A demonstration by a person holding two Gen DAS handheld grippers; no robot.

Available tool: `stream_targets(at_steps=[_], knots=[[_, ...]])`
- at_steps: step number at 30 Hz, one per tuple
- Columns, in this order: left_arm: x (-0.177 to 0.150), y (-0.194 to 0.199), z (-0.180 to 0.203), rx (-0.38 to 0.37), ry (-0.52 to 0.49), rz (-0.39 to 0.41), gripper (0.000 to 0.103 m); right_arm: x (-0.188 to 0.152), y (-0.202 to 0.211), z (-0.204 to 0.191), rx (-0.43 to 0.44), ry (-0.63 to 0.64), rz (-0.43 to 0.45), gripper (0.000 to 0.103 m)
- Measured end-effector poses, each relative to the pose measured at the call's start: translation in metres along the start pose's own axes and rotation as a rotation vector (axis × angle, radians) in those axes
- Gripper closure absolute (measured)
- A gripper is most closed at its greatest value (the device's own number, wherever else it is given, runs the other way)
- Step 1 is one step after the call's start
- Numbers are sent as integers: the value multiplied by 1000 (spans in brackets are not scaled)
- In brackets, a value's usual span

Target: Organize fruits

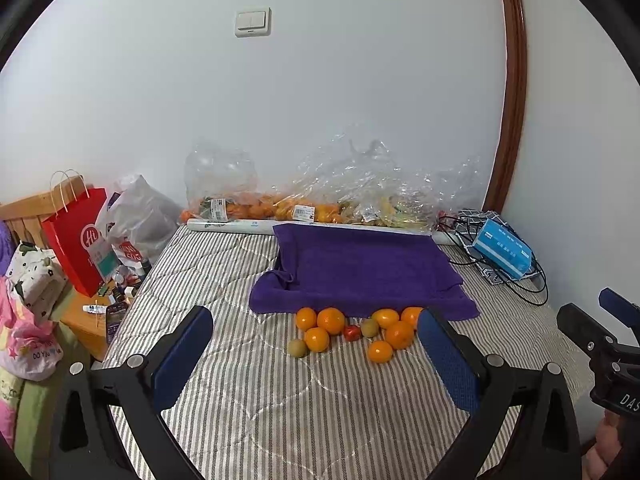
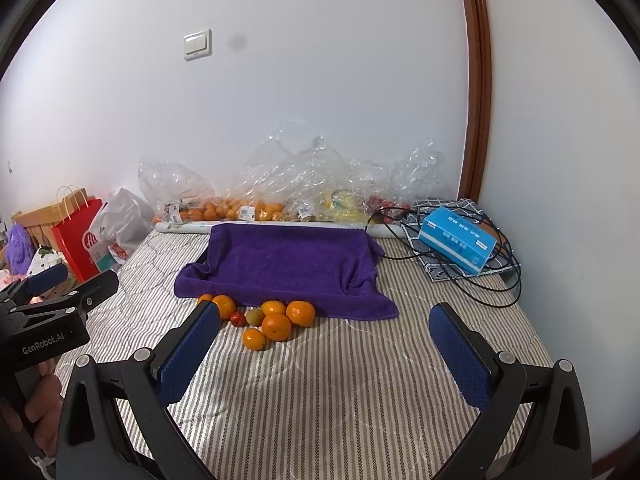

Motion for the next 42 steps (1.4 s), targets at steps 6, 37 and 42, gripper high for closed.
stream_targets(at_steps=[6, 37, 42], knots=[[1, 0, 3, -5, -7, 0, 0, 0, 2, 1, 0, 0, 2, 0], [13, -44, -6, -1, -21, -69, 0, 15, -38, -9, -60, 26, -40, 0], [12, -78, -27, 16, 7, -118, 1, 14, -68, -11, -48, 62, -66, 0]])
Point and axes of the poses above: each gripper's, at about its wrist camera, not at the fingertips, and y roughly against the way its jaws point, z to its right, x to its top, the point moved 4 cm from there along -y, roughly the way its jaws point, and after that the axes turned 15 degrees about -z, right-handed, at the moved point
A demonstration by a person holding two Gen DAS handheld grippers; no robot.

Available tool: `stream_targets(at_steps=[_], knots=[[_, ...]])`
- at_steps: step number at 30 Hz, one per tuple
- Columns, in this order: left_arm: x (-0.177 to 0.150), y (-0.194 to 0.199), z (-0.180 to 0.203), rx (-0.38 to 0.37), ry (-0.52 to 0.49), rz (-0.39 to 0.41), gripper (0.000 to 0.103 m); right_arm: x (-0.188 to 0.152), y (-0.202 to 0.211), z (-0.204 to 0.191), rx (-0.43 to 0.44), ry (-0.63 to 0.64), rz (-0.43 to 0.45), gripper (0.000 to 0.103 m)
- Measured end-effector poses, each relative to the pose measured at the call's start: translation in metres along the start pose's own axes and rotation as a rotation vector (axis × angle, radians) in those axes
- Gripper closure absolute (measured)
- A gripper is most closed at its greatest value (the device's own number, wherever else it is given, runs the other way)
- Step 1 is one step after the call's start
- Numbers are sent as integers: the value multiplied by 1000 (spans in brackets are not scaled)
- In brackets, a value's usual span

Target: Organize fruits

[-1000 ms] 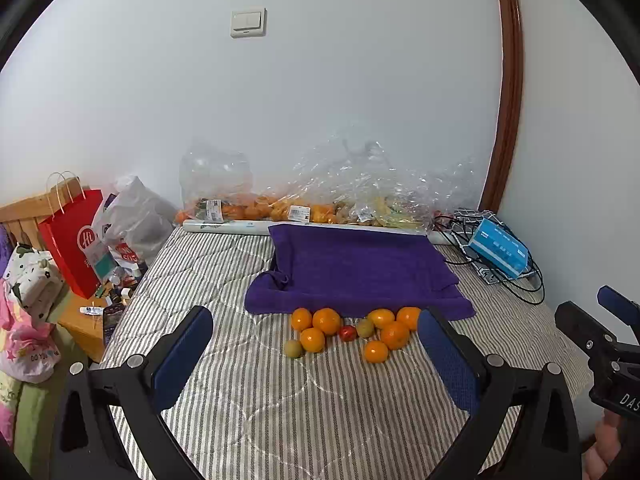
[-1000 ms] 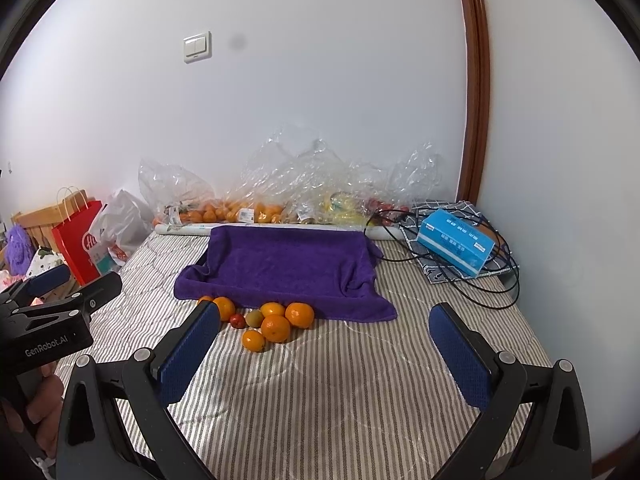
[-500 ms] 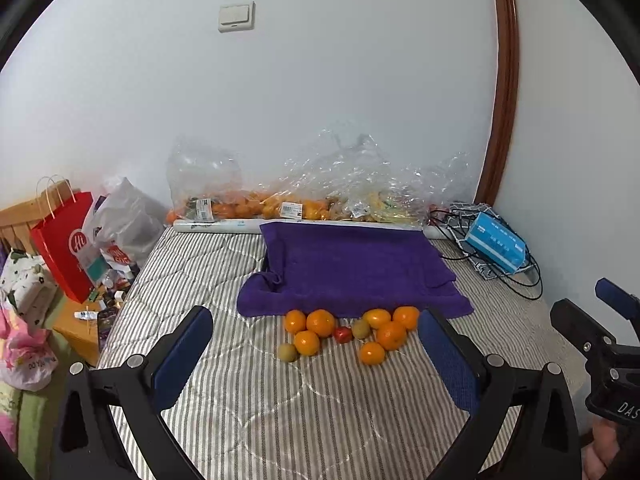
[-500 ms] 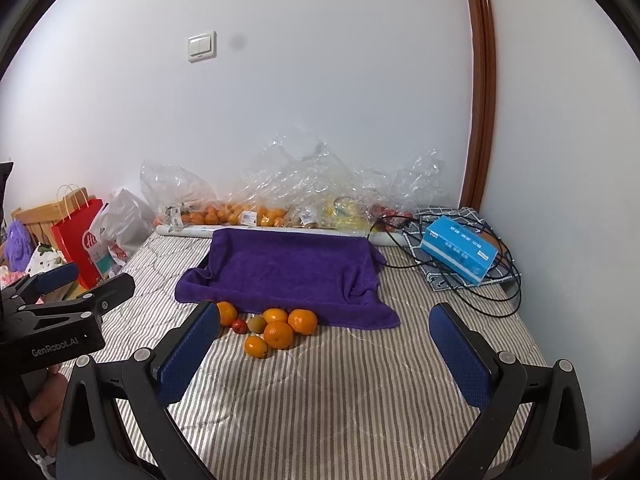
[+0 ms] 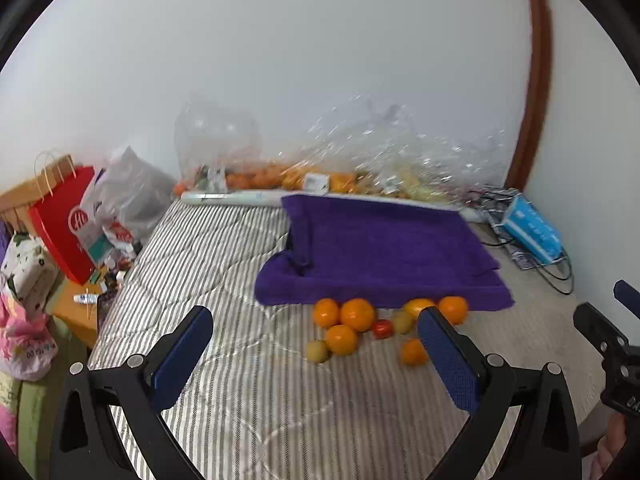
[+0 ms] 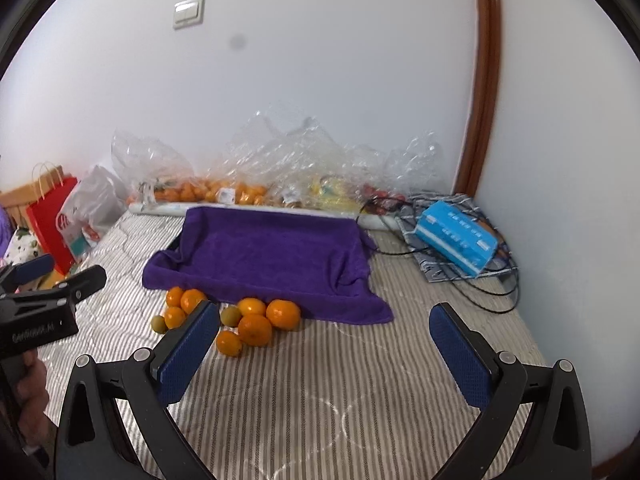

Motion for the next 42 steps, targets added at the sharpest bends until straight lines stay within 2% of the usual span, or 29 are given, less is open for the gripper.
stream_targets(at_steps=[5, 9, 11, 13, 17, 22, 26, 34, 39, 42], knots=[[0, -32, -20, 13, 21, -47, 1, -4, -45, -7, 48, 26, -31, 0], [-2, -60, -35, 33, 10, -112, 2, -3, -79, -6, 75, -15, -82, 4], [-3, -73, -44, 27, 25, -135, 7, -1, -94, -1, 115, -58, -108, 14], [-3, -81, -50, 22, 36, -148, 8, 3, -115, 2, 165, -96, -155, 23], [-2, -95, -55, -12, 39, -154, 8, 7, -141, 0, 195, -121, -219, 44], [1, -109, -58, -54, 36, -164, 8, 10, -169, -7, 261, -147, -270, 51], [1, -120, -59, -83, 47, -178, 8, 13, -187, -12, 260, -143, -309, 57], [-6, -135, -57, -107, 41, -216, 8, 17, -200, -9, 323, -155, -337, 59], [-12, -136, -51, -174, 13, -231, 8, 11, -181, 9, 295, -166, -294, 59], [-17, -137, -39, -200, -31, -238, 8, 3, -167, 24, 232, -157, -250, 59]])
Point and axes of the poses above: each gripper's, at about its wrist camera, not at the fingertips, and y roughly against the way its jaws point, z to its right, x to its top, the point moved 4 cm from there along -y, roughly the way its jaws point, and after that the axes turned 15 degrees about -z, right-handed, at the moved point
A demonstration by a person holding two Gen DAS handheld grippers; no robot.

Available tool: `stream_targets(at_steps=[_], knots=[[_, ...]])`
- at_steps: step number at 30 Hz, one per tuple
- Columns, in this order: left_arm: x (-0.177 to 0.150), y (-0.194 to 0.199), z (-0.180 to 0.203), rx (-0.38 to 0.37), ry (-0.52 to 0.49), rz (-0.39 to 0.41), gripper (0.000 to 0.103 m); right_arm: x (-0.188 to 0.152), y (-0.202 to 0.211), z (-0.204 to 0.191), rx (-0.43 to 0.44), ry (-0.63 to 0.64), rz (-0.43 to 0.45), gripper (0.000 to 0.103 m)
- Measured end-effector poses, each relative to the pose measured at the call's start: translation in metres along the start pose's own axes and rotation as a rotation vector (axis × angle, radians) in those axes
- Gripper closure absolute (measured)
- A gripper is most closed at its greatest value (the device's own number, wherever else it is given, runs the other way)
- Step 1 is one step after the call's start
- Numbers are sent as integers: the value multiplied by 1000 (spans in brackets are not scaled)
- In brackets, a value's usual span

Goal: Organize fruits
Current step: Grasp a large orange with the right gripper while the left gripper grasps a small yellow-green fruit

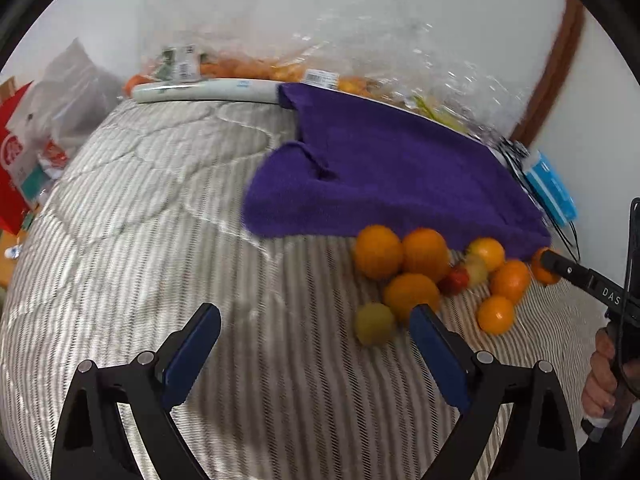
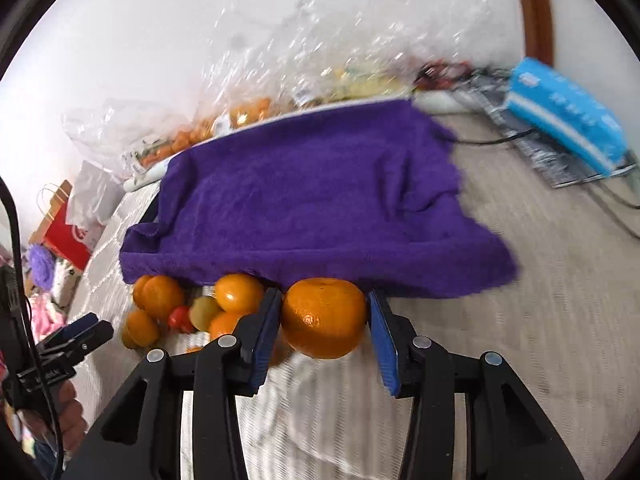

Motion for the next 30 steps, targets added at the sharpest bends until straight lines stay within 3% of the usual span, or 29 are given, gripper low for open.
stream_targets(at_steps=[3, 6, 8, 14, 16, 26, 30], knots=[[-3, -6, 10, 25, -41, -4, 10, -12, 2, 9, -36, 23, 9, 59], [-7, -13, 14, 31, -58, -21, 24, -23, -5, 12, -32, 45, -5, 59], [-9, -12, 15, 23, -62, -13, 26, -27, -8, 10, -30, 57, 5, 59], [-8, -13, 26, -16, -126, 7, 57, -33, -10, 3, -64, 110, 46, 58], [-9, -13, 29, -25, -144, 3, 79, -34, -11, 5, -52, 108, 39, 58], [-9, -15, 29, -34, -149, 11, 80, -36, -20, 10, -15, 94, -10, 58], [-10, -12, 22, -148, -124, 24, 81, -37, -20, 11, 6, 92, -7, 59]])
Point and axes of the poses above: each gripper's, at about its wrist camera, not at the fingertips, and y roughly against the way its jaws point, z to its right, x to its top, the point moved 4 cm from there along -y, roughly the way its jaws point, and after that the axes turned 15 degrees about -z, right-handed, at the moved point
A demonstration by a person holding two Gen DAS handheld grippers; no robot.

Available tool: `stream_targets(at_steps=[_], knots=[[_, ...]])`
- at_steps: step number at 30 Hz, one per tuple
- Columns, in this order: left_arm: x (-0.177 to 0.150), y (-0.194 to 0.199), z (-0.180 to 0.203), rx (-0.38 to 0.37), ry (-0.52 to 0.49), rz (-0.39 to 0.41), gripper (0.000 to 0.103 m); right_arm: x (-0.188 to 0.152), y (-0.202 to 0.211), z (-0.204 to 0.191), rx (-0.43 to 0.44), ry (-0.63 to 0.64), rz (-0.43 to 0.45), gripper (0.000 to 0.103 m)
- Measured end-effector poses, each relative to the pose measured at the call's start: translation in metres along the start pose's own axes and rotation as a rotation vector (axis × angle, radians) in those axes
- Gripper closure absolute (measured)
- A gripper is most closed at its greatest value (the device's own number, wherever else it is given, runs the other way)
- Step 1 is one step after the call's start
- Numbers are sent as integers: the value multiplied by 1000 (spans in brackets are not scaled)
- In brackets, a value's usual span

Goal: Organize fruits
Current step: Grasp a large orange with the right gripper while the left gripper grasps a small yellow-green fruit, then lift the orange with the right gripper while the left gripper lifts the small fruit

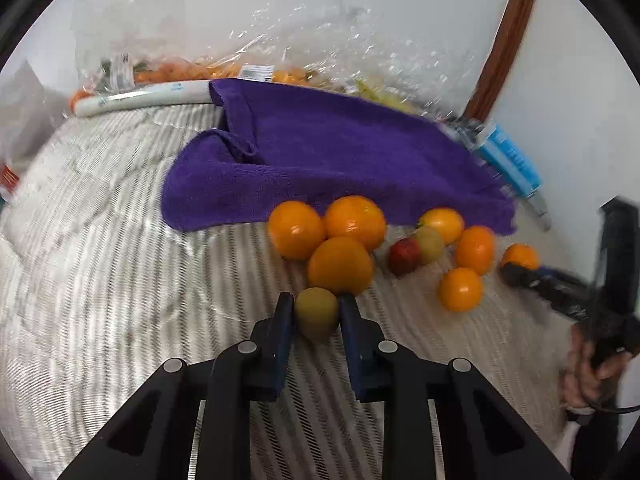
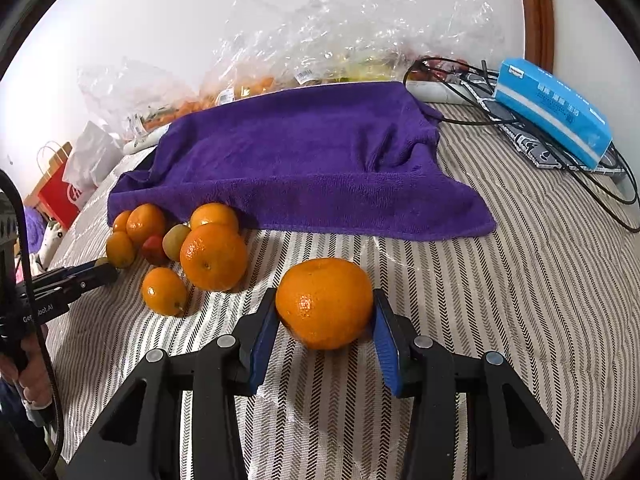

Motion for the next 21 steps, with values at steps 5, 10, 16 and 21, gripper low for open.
stream_targets(at_steps=[5, 10, 16, 21], knots=[[-2, 7, 5, -15, -19, 42, 81, -2, 9, -2, 37, 11, 45, 59], [-2, 8, 10, -7, -39, 57, 81, -3, 18, -2, 27, 5, 96, 59], [-5, 14, 16, 19, -70, 88, 81, -6, 31, -1, 1, 0, 164, 59], [-6, 19, 20, 38, -89, 117, 81, -7, 36, -3, -32, 6, 191, 59]])
Point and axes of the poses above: each gripper's, at about its wrist camera, not at the fingertips, and y roughly against the way its jaws point, z to its right, x to its top, the point moved 4 cm from there along -y, roughly the way its jaws point, and after that the axes turned 15 degrees about -z, right-handed, at the moved point
